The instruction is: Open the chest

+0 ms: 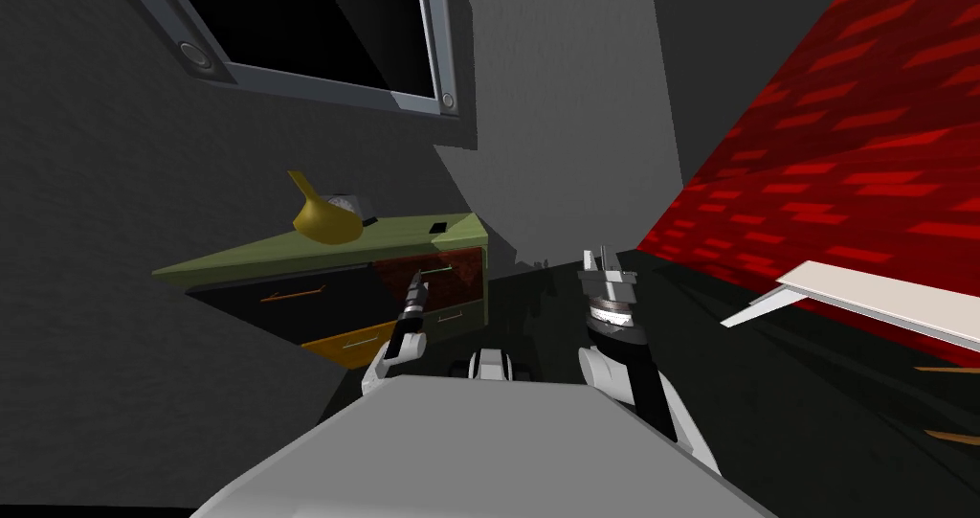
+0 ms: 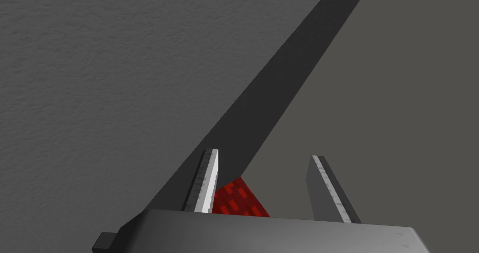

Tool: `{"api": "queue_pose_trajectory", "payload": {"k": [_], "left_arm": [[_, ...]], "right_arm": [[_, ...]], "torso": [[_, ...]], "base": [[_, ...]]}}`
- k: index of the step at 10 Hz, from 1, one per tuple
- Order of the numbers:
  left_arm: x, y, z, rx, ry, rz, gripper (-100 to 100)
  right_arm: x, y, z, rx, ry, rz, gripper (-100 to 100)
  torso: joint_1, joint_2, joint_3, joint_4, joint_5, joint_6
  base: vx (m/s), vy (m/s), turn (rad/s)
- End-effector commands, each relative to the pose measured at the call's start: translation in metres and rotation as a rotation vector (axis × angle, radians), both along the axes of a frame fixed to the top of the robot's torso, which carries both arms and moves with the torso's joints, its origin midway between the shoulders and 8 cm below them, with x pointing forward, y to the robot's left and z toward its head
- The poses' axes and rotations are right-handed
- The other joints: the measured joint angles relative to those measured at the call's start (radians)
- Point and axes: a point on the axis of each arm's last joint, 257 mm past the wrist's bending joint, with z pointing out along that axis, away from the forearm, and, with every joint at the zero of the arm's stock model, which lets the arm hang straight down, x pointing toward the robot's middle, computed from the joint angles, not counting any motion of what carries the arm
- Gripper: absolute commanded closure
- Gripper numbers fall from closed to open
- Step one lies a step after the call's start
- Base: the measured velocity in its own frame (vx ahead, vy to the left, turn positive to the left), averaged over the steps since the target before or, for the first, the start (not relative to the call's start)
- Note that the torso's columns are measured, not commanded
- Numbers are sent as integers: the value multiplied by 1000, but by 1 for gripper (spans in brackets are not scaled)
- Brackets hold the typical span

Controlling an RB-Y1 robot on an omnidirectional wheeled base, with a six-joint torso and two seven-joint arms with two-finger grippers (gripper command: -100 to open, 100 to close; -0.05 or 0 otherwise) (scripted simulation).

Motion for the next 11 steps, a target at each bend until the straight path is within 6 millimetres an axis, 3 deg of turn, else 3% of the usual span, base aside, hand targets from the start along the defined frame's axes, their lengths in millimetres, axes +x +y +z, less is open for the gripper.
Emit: {"api": "queue_pose_trajectory", "payload": {"k": [1,3,5,6,7,9,10,11], "left_arm": [[13,9,-5,9,-1,-8,-100],[29,2,-7,-2,1,-20,-100],[26,5,-32,-13,51,-14,-100],[39,16,-11,10,3,-19,-100],[49,12,-9,5,-2,-26,-100],[50,13,-35,-9,51,-22,-100],[63,26,-14,12,7,-21,-100],[70,24,-16,7,13,-25,-100]], "right_arm": [[0,0,0,0,0,0,0],[0,0,0,0,0,0,0],[0,0,0,0,0,0,0],[0,0,0,0,0,0,0],[0,0,0,0,0,0,0],[0,0,0,0,0,0,0],[0,0,0,0,0,0,0],[0,0,0,0,0,0,0]], "torso": [[1,-2,-1,-1,0,0],[-2,2,1,0,-1,0],[0,-2,-1,-1,0,0],[1,-2,-2,-1,0,0],[-1,1,0,0,0,0],[-1,1,0,0,0,0],[0,-2,-1,-1,0,0],[-1,0,0,0,0,0]], "base": [[-57,-22,-16],[-61,-30,-4],[-5,-4,-1],[-56,-31,-16],[-82,-32,-9],[-30,-12,-1],[-64,-29,-17],[-80,-36,-8]]}}
